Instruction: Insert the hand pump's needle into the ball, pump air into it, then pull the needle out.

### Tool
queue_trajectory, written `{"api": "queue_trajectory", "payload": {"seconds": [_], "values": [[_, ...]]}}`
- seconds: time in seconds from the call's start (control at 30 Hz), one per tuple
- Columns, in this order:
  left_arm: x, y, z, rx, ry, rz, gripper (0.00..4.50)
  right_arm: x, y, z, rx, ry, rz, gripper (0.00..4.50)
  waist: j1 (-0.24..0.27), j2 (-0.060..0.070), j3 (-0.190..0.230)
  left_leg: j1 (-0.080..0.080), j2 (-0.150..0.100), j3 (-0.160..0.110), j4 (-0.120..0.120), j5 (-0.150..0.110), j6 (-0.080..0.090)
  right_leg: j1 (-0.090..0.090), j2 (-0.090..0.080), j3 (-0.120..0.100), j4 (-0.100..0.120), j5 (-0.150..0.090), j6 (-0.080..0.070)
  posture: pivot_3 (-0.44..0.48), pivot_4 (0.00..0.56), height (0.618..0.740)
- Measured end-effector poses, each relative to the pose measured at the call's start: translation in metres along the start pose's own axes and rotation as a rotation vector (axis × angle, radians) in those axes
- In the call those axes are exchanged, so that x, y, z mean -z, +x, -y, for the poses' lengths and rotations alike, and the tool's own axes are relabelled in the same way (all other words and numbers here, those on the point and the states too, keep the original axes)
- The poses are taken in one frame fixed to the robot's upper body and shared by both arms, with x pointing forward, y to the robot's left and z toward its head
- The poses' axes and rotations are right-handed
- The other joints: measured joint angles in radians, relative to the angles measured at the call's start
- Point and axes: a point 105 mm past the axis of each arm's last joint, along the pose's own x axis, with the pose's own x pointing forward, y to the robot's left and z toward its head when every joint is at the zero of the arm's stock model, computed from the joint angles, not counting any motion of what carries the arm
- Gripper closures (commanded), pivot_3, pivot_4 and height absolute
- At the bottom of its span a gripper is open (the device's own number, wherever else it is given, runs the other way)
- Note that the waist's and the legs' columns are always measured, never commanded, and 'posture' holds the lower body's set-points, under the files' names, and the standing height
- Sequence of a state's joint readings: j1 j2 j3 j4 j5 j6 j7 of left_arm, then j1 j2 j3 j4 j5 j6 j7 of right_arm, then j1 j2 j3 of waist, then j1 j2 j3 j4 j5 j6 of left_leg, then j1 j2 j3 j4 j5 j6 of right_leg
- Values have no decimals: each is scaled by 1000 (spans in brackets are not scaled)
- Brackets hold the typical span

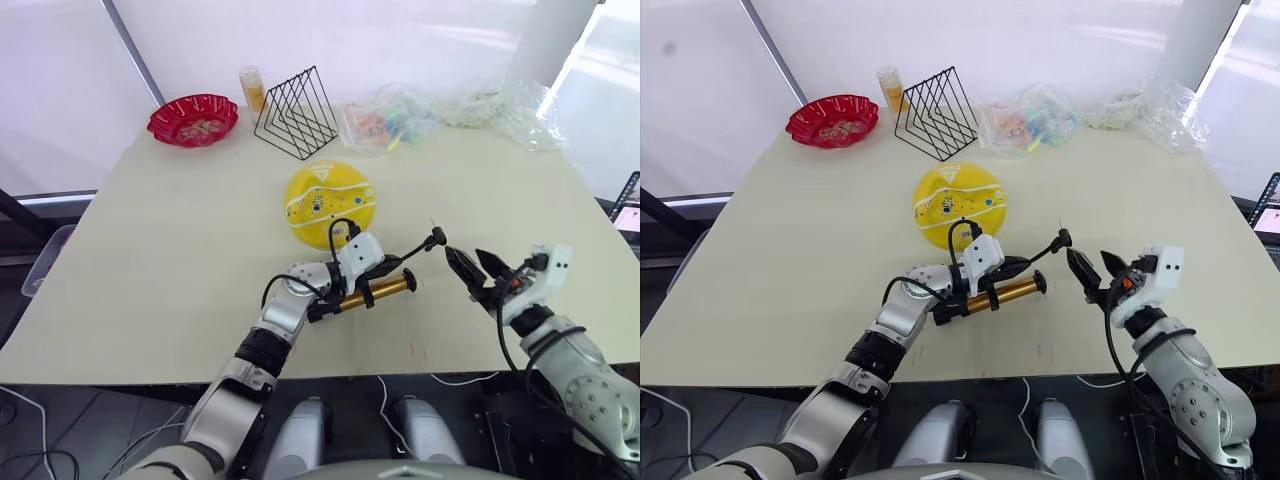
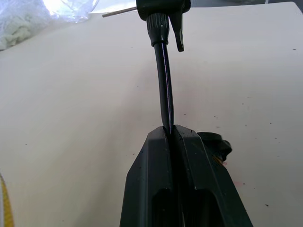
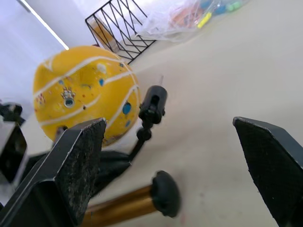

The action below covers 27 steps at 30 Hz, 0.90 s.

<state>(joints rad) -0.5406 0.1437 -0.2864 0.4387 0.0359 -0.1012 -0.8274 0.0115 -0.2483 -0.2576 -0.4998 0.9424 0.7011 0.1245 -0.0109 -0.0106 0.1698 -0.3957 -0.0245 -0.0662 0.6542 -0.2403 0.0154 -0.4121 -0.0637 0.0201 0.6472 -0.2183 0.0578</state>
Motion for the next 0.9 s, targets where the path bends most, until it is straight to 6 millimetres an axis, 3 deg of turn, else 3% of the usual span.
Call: {"api": "queue_trajectory", "payload": {"seconds": [0.67, 0.7, 0.73, 0.83, 0.87, 0.9], "values": [[-7, 3, 10, 35, 72, 55, 4449, 1, 16, 0, 35, 53, -32, 0, -3, 0, 0, 0, -1, 0, 0, 0, 0, 0, 1, 0, 0, 0, 0, 0, 150, 737], [-7, 3, 10, 35, 72, 55, 4500, 1, 16, 0, 35, 54, -32, 397, -3, 0, 0, 0, -1, 0, 0, 0, 0, 0, 1, 0, 0, 0, 0, 0, 150, 737], [-7, 3, 10, 35, 73, 56, 4500, 1, 16, 0, 35, 54, -32, 522, -3, 0, 0, 0, -1, 0, 0, 0, 0, 0, 1, 0, 0, 0, 0, 0, 150, 737], [-8, 3, 10, 35, 73, 56, 4500, 1, 16, 0, 38, 51, -32, 1953, -3, 0, 0, 0, -1, 0, 0, 0, 0, 0, 1, 0, 0, 0, 0, 0, 150, 737], [-7, 3, 10, 35, 73, 56, 4500, 1, 16, 1, 38, 50, -32, 2654, -3, 0, 0, 0, -1, 0, 0, 0, 0, 0, 1, 0, 0, 0, 0, 0, 150, 737], [-7, 3, 10, 35, 73, 55, 4500, 1, 16, 1, 38, 50, -32, 2868, -3, 0, 0, 0, -1, 0, 0, 0, 0, 0, 1, 0, 0, 0, 0, 0, 150, 737]]}}
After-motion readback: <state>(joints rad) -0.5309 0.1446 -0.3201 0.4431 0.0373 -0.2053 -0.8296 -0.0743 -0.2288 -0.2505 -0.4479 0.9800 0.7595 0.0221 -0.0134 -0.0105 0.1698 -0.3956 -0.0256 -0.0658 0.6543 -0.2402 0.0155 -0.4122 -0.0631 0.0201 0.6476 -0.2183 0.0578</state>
